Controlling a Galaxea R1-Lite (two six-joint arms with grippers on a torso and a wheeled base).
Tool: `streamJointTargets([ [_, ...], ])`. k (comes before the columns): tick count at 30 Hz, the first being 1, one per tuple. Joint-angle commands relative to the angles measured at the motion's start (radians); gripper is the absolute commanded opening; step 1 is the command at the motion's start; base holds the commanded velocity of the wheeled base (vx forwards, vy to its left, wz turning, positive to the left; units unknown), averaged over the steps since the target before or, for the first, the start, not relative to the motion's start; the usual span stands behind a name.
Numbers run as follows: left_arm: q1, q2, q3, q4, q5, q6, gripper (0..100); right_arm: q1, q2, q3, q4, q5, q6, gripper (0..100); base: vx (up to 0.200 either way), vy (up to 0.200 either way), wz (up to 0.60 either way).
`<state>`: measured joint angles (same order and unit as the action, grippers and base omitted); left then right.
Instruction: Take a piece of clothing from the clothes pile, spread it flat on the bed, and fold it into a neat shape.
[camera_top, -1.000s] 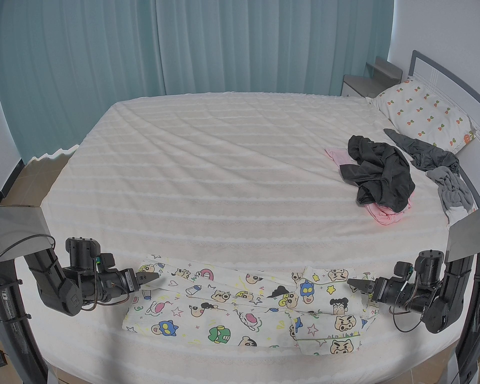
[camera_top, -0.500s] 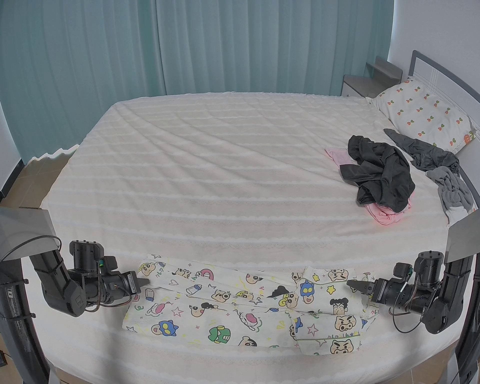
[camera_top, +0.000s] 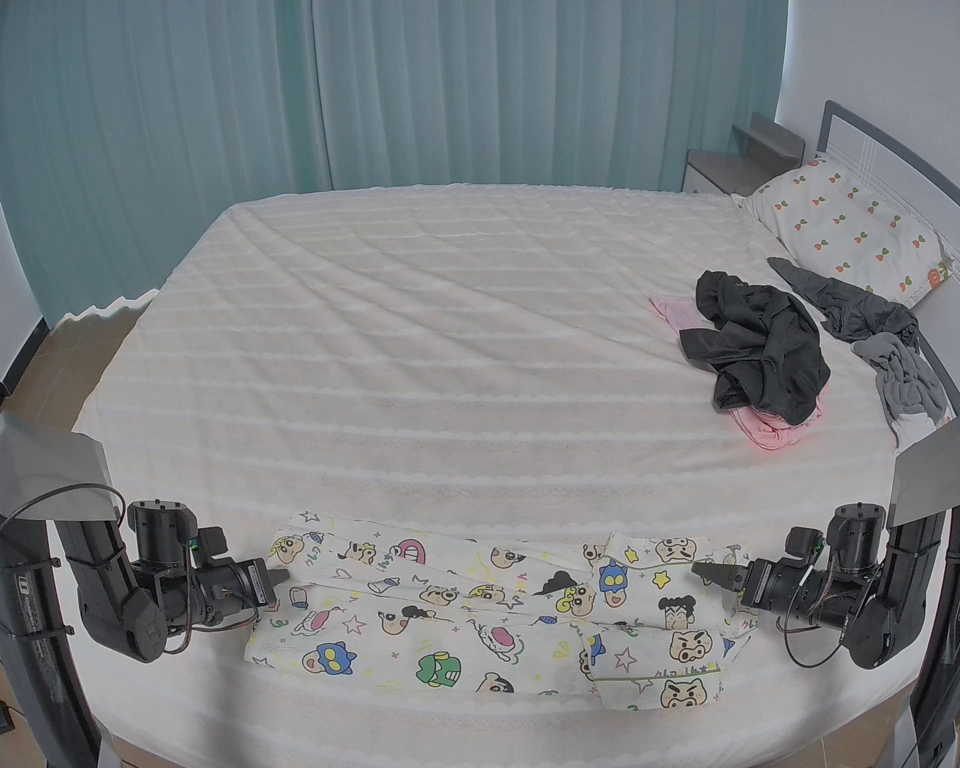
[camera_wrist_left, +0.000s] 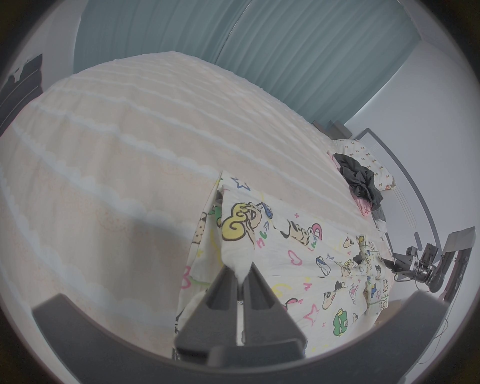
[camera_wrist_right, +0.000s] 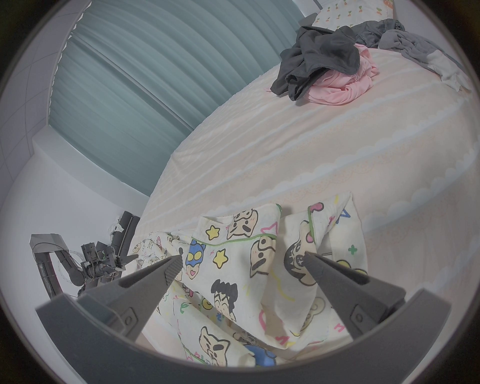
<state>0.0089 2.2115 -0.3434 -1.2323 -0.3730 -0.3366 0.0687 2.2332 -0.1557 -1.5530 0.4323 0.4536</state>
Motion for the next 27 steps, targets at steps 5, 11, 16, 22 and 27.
streamJointTargets([
  [5,0.002,0.050,0.012,-0.009,0.005,-0.001,100,0.005,0.002,0.002,-0.013,0.002,0.000,100,0.000,0.000,0.00],
  [11,0.028,0.002,0.017,-0.032,0.000,-0.013,100,0.008,0.003,0.002,-0.013,-0.001,0.000,100,0.000,0.000,0.00],
  [16,0.063,-0.081,0.003,-0.027,-0.009,-0.055,100,0.013,0.003,0.004,-0.013,-0.001,0.000,100,0.000,0.000,0.00],
  [22,0.075,-0.111,-0.189,0.183,-0.011,-0.058,100,0.026,0.002,0.005,-0.013,-0.001,-0.004,100,0.000,0.000,0.00],
  [27,0.043,-0.101,-0.310,0.413,-0.011,-0.053,100,0.026,0.003,0.007,-0.013,-0.001,-0.006,100,0.000,0.000,0.00],
])
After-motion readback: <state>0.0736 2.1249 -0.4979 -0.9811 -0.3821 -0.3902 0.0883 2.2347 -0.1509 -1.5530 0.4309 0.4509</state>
